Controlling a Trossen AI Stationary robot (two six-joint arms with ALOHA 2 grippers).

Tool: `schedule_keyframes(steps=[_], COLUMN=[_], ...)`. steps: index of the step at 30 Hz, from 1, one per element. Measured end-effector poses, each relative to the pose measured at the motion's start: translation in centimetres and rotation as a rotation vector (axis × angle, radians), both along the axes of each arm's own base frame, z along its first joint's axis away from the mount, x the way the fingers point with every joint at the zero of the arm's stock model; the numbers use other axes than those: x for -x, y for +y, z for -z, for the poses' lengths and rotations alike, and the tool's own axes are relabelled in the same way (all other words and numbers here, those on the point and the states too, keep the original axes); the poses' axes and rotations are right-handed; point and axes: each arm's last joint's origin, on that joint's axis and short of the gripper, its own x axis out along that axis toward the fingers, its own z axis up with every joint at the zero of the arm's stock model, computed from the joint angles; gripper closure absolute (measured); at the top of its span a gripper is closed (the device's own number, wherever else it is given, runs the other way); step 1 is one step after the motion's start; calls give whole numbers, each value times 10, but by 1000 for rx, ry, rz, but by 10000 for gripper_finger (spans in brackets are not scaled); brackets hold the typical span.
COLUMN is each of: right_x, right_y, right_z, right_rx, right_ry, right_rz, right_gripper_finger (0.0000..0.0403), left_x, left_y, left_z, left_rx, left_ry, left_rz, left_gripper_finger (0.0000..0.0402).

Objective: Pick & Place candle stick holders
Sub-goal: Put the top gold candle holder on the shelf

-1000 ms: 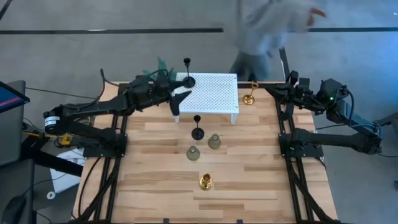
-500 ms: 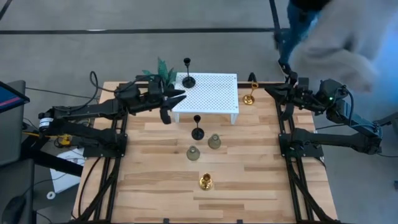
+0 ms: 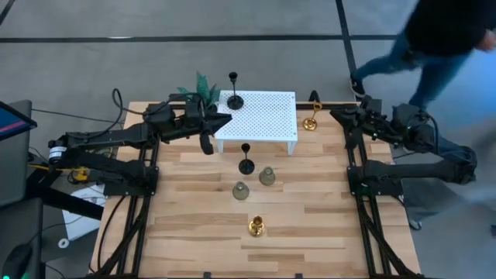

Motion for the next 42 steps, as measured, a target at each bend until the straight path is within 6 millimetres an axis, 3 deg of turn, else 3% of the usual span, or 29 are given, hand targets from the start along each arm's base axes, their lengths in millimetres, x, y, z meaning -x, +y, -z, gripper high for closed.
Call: schedule_keyframes(steps=[11,18,23,28,35,42], right_x=[-20,-45,-67,-82,-68,-45], right_y=[14,17,8,-16,-53,-57], right_z=[32,37,38,35,40,54], right_rx=[-129,-134,-78,-43,-120,-296], right_ry=[253,305,326,294,325,448], right_rz=[154,91,62,33,113,208], right_gripper_finger=[403,403,403,403,403,403], left_x=[0,0,0,0,0,0], left_y=[0,0,0,0,0,0], left_z=[0,0,0,0,0,0], left_rx=[-1,-4,-4,-3,-3,-4], left_ry=[2,3,3,3,3,4], left_rz=[1,0,0,0,0,0], left_gripper_finger=[389,389,389,389,389,389])
